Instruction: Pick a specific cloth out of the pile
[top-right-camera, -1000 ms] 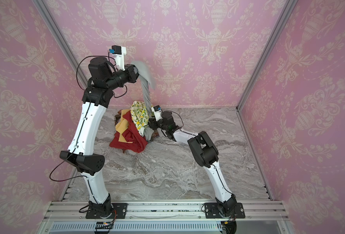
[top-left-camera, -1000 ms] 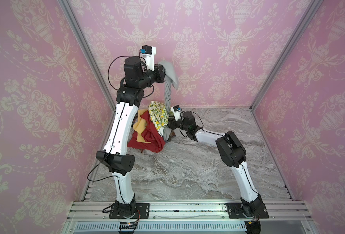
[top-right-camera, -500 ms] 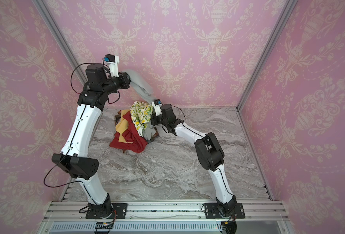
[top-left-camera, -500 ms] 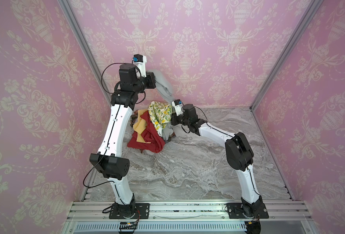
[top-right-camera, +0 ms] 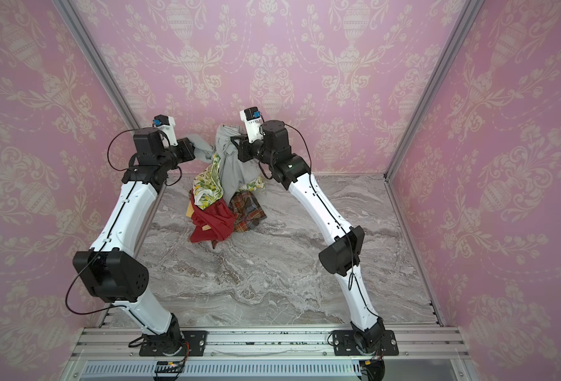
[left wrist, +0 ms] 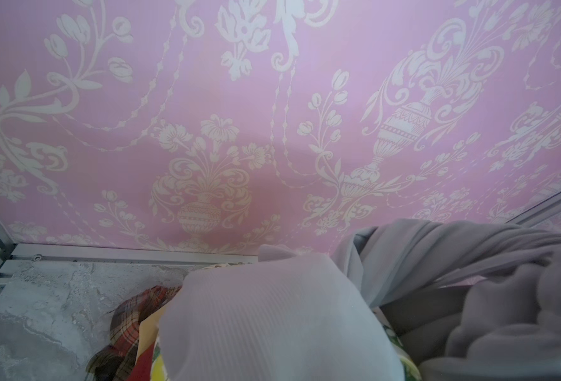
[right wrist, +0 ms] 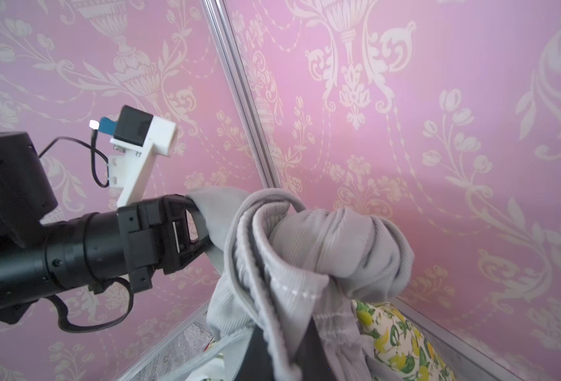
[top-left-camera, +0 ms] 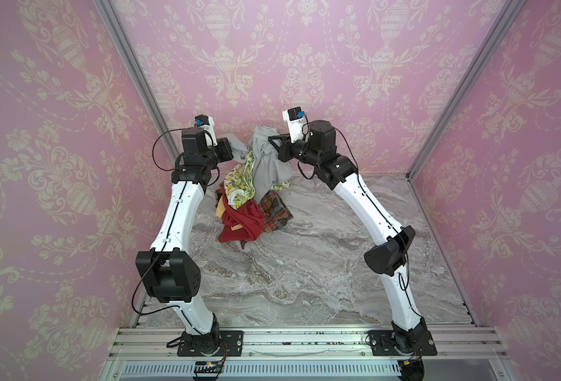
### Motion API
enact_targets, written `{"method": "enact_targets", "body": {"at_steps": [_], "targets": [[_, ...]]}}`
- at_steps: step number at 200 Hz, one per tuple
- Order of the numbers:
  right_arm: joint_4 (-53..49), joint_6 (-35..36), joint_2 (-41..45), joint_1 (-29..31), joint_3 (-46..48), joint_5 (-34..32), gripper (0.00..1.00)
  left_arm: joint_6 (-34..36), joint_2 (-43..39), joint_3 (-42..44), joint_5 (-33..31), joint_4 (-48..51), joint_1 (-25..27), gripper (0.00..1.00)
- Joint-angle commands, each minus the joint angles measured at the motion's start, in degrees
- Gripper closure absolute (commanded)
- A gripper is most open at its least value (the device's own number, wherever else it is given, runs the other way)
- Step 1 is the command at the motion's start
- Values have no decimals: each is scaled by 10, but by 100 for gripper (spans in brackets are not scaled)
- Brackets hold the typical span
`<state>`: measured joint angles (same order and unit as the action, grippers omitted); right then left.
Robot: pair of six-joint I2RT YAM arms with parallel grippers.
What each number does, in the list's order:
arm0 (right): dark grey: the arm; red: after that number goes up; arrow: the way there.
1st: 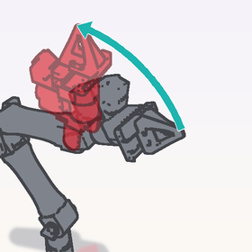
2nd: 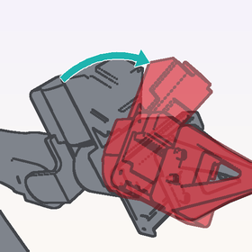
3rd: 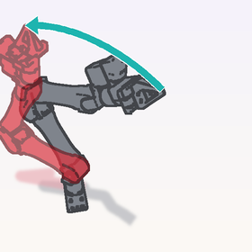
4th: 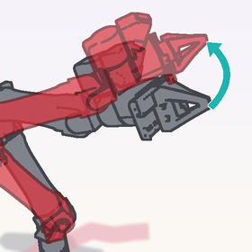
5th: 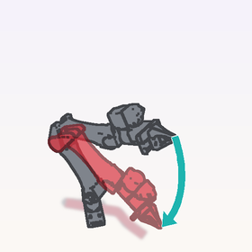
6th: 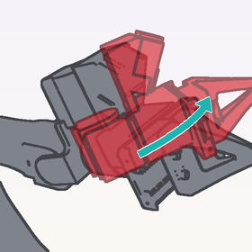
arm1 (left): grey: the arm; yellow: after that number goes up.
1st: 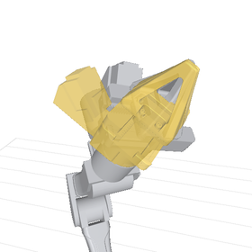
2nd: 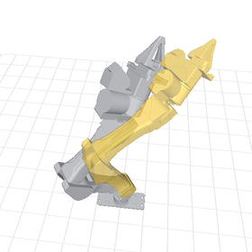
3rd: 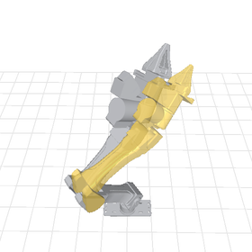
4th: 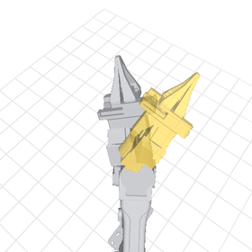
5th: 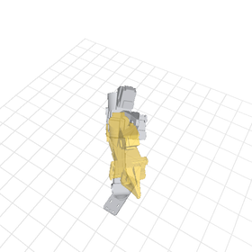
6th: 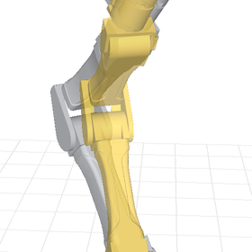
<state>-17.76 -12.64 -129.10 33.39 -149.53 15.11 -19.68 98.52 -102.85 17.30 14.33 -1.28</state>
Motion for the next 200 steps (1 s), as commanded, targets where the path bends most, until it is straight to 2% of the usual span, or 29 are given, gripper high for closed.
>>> {"method": "enact_targets", "body": {"at_steps": [1,36,86,115,139,165,200], "targets": [[45,21,10,0,-16,-29,100,-16,-30,16,-2,-42,-2,100],[95,42,46,-3,23,-63,100,-37,-31,34,44,-94,-2,100],[143,45,48,-8,-40,-76,100,-71,-26,61,102,-166,0,100],[149,42,60,-10,-35,-70,100,-80,-36,116,178,-264,10,100],[140,43,74,-10,1,-74,100,-81,-39,163,249,-347,26,90],[149,41,94,-10,60,-87,100,-98,-40,213,299,-421,36,78],[141,27,98,-18,74,-88,100,-103,-37,288,356,-516,52,62]]}}
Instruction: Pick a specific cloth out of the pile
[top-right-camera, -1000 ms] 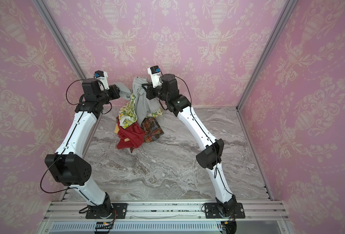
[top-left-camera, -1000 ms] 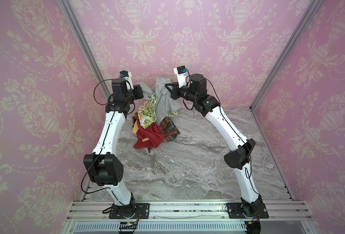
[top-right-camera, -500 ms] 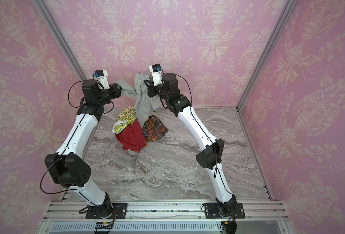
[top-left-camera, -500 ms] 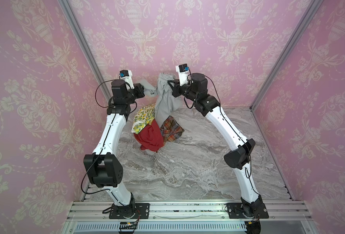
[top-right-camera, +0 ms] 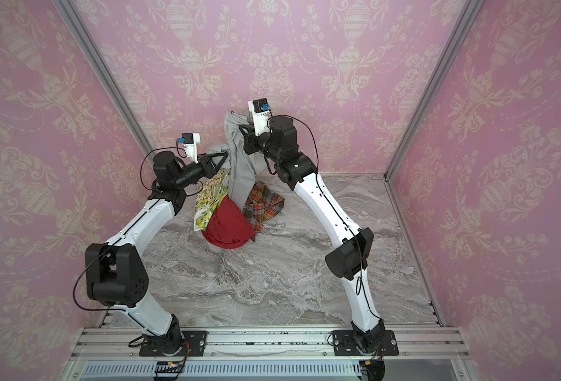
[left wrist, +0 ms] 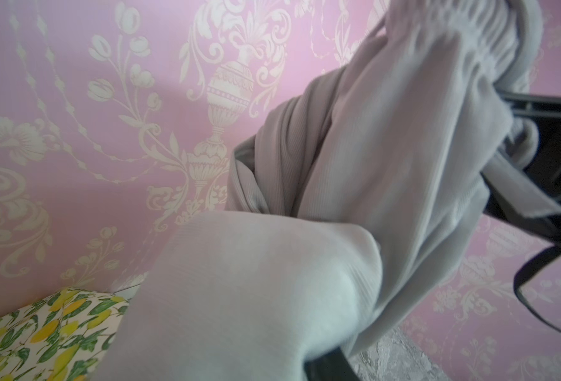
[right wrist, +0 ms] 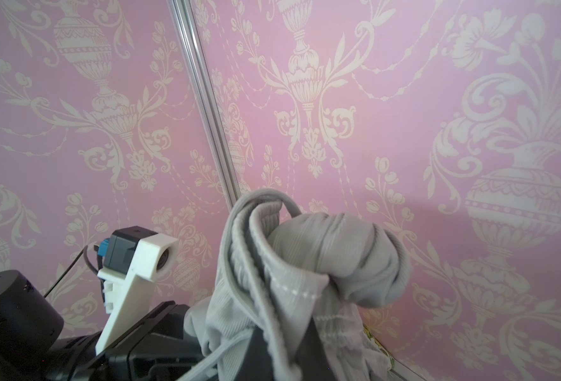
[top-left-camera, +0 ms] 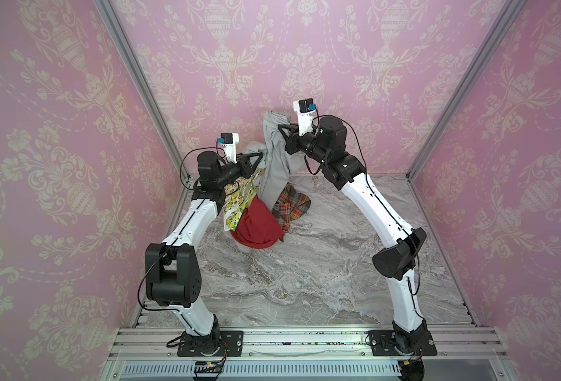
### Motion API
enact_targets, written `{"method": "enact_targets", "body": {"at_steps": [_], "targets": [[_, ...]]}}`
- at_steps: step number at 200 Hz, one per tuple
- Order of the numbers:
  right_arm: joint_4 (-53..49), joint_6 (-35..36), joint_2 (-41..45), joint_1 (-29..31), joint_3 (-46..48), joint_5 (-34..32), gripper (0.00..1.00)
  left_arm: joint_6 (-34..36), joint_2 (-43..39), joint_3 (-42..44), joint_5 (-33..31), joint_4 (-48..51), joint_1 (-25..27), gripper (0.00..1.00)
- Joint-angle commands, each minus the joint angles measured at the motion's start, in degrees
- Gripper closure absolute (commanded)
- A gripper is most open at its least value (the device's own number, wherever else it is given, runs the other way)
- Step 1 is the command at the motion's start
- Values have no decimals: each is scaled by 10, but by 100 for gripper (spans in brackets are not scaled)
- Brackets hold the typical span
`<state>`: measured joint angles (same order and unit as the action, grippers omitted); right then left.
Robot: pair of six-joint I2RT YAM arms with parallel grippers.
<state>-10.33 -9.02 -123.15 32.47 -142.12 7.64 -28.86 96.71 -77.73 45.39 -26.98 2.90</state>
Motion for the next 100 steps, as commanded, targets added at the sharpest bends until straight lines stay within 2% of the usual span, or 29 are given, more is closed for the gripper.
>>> {"method": "enact_targets", "body": {"at_steps": [1,26,39,64,86,100], "targets": [[66,-10,39,-8,0,-13,100,-11,-19,39,77,-106,11,62],[62,-16,36,-8,0,-7,100,-7,-12,80,86,-159,41,50],[61,-20,37,-8,1,-5,100,-1,5,85,90,-164,59,41],[68,-29,40,-9,9,1,100,13,40,75,77,-169,86,32],[73,-35,46,-8,18,5,100,84,73,47,33,-109,103,29],[76,-36,53,-7,26,5,100,135,88,40,-27,-89,108,29]]}}
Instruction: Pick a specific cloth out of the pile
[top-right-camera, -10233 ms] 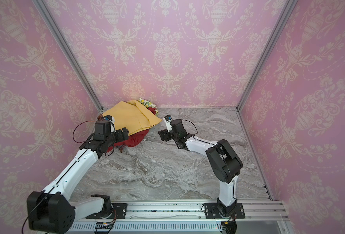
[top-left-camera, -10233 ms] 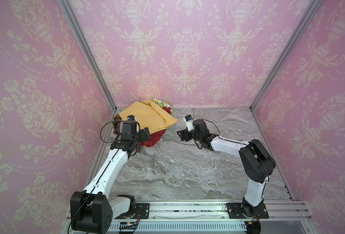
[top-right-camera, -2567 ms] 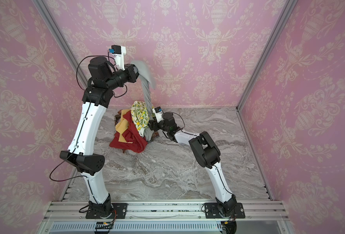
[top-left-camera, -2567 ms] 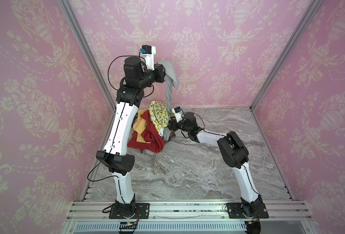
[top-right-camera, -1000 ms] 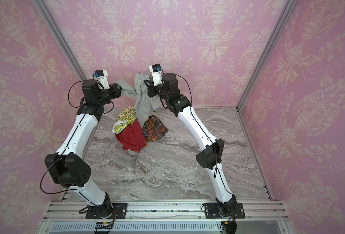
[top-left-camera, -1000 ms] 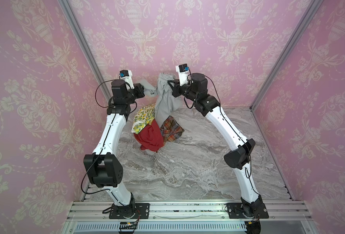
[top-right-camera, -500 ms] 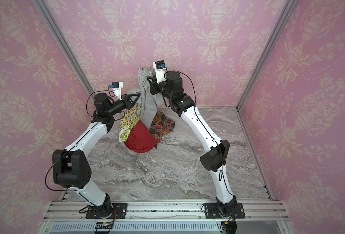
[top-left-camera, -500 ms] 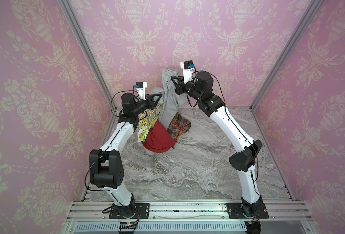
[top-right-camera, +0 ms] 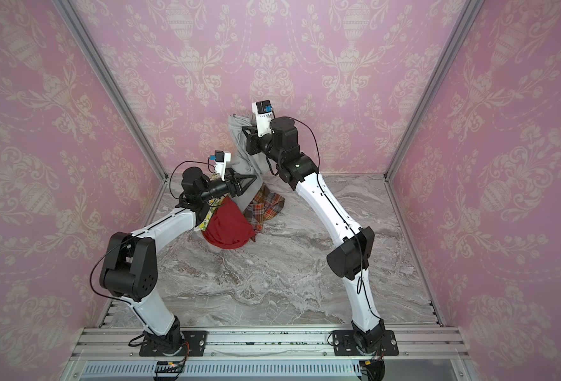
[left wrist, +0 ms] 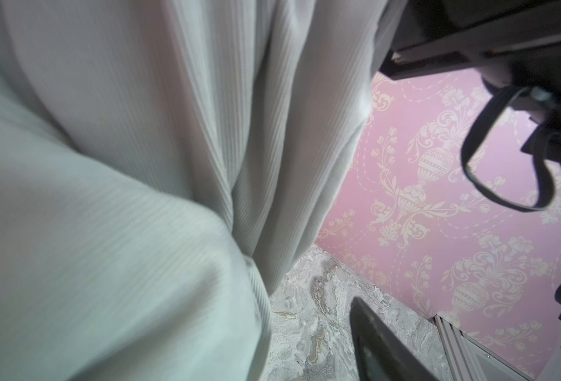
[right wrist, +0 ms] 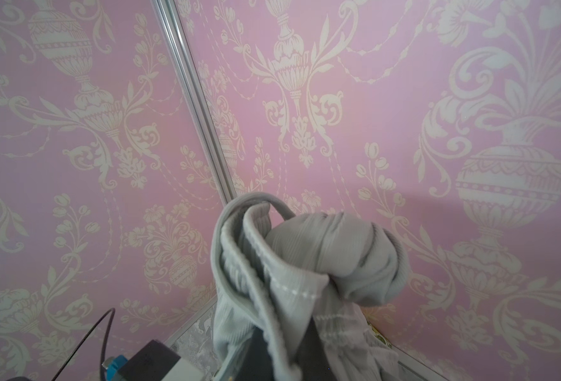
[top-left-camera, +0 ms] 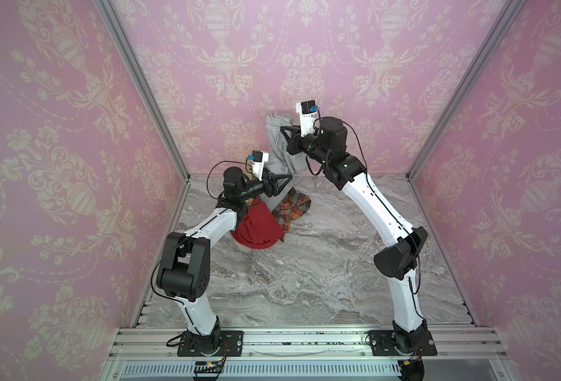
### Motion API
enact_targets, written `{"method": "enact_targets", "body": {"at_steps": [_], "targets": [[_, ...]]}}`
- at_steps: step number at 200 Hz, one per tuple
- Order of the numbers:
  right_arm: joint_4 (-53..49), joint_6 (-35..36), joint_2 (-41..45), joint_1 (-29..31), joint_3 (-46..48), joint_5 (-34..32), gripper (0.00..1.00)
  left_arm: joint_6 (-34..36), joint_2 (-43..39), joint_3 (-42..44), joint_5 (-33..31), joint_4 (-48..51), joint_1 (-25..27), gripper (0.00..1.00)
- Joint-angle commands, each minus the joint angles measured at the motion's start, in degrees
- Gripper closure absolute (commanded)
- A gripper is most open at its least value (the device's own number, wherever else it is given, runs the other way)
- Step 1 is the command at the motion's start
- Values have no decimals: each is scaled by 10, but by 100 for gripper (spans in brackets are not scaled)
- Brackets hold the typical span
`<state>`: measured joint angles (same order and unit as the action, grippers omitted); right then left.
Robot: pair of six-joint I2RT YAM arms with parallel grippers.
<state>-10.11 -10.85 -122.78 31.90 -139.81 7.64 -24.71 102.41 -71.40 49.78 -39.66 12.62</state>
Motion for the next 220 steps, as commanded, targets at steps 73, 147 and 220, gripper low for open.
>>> {"method": "enact_targets", "body": {"at_steps": [73,147,220], "targets": [[129,-40,103,2,86,0,100,238,115,-109,-283,46,61,25],[159,-22,189,-1,235,-32,100,252,135,-175,-443,45,72,100],[225,-63,257,-52,454,32,100,143,50,-237,-386,115,27,100]]}}
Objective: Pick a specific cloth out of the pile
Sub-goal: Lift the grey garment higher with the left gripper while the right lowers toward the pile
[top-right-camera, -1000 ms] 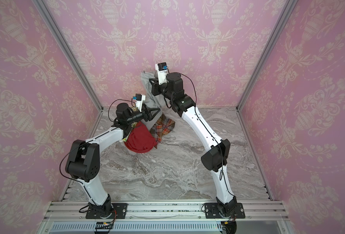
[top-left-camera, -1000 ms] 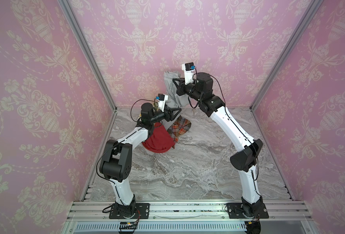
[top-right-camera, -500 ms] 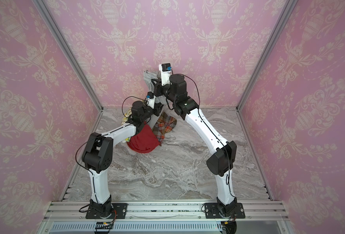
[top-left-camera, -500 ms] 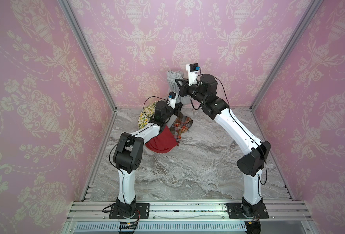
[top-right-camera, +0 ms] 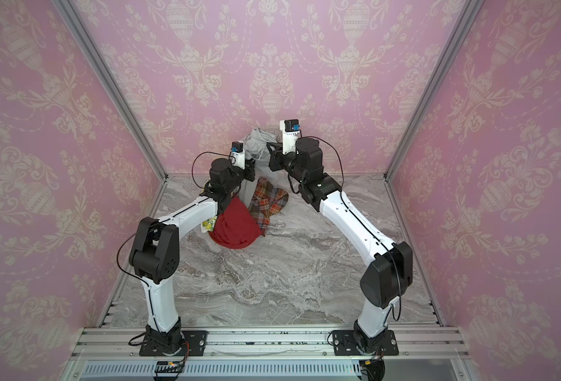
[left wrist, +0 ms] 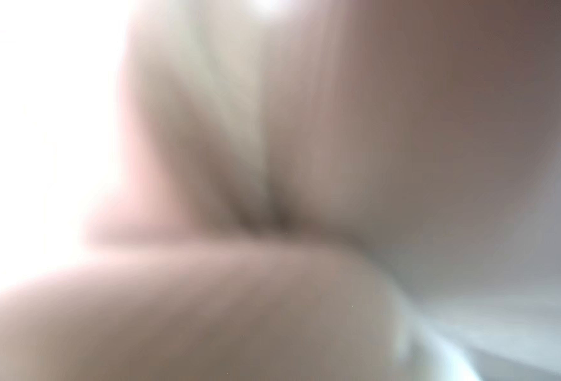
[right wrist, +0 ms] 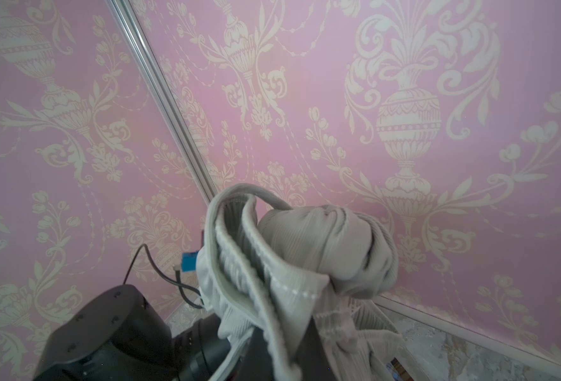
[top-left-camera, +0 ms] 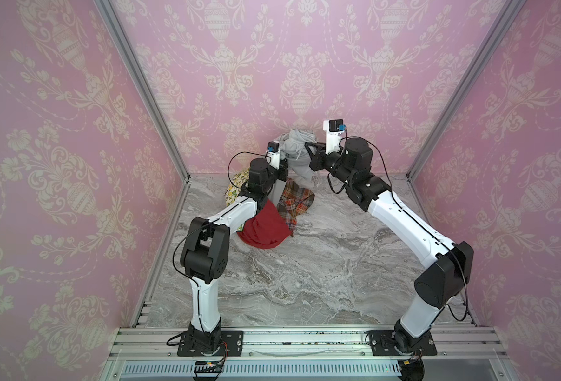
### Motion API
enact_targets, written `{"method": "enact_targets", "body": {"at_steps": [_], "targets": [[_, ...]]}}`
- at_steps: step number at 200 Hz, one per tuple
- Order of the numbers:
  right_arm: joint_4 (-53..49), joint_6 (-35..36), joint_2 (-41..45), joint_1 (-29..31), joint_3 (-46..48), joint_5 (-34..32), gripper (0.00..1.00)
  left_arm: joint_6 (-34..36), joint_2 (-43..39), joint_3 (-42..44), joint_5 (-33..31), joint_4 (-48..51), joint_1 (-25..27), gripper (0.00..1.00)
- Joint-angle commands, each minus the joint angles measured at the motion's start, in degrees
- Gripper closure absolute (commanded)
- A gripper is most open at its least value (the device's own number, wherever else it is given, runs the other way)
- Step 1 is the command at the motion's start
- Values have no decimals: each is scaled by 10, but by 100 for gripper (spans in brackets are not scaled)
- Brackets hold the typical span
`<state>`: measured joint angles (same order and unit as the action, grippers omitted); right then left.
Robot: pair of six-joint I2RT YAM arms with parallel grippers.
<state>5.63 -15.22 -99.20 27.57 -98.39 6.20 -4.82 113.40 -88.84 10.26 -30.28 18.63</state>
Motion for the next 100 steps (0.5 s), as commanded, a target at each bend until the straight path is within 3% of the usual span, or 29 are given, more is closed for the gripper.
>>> {"method": "enact_targets", "body": {"at_steps": [1,25,51,100], "targets": [[68,-19,21,-9,41,50,100,-57,-60,-65,11,22,-35,100],[82,-13,-5,-8,64,123,100,-125,-72,-115,83,44,-67,100],[145,-10,-32,-6,103,157,91,-158,-77,-177,149,87,-80,100],[249,23,-88,5,132,167,43,-213,-75,-265,210,132,-77,100]]}}
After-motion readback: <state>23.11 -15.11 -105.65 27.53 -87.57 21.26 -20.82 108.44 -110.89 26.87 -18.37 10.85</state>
